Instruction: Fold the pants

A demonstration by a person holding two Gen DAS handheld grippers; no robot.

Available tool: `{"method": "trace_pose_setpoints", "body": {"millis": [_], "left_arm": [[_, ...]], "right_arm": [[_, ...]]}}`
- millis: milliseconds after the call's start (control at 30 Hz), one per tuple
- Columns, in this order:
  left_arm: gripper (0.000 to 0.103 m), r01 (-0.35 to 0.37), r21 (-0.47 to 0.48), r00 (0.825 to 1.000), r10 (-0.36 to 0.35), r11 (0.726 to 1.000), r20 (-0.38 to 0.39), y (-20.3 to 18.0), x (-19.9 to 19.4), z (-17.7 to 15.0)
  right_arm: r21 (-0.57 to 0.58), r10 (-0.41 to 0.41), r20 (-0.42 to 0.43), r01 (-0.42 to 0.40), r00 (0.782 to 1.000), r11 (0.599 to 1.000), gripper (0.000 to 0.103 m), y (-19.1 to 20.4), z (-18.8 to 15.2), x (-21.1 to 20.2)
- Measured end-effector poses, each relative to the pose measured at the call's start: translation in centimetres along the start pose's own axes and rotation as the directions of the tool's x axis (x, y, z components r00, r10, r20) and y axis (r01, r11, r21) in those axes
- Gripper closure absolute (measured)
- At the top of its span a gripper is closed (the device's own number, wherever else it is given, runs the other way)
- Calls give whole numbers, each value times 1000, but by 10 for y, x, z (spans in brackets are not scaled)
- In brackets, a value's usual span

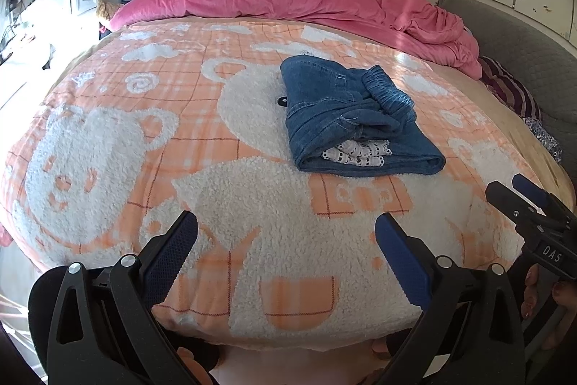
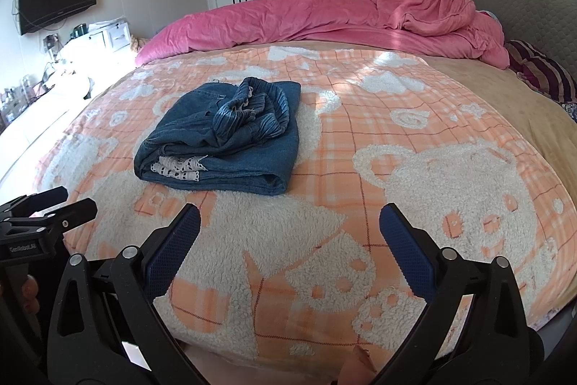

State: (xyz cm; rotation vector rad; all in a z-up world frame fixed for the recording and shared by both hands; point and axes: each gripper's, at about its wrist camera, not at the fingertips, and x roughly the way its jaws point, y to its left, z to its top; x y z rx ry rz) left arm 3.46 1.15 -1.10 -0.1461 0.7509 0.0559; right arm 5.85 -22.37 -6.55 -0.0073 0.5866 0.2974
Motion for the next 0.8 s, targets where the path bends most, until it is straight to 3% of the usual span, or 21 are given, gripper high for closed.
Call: {"method": "trace_pose_setpoints", "body": {"millis": [267, 500, 600, 700, 800], "left_arm": [[5, -1, 12, 1000, 1, 1000, -30, 1, 4, 2], [5, 17, -121, 999, -21, 992, -38, 51, 13, 26], [5, -117, -149, 988, 101, 982, -116, 96, 38, 55], [5, -265, -192, 954, 228, 945, -194, 163, 78, 87], [5, -409, -200, 902, 362, 890, -236, 217, 115, 112]], "right_arm": [[12, -13, -13, 13, 1000, 1000, 9, -6, -3, 3], [47, -77, -25, 78, 997, 996, 9, -38, 7, 16], [79, -193, -22, 194, 981, 978, 9, -87, 25, 21], [141, -311, -89, 321, 946, 936, 9, -160, 43, 36], [151, -414, -176, 440, 893, 885, 9, -233, 59, 62]]}}
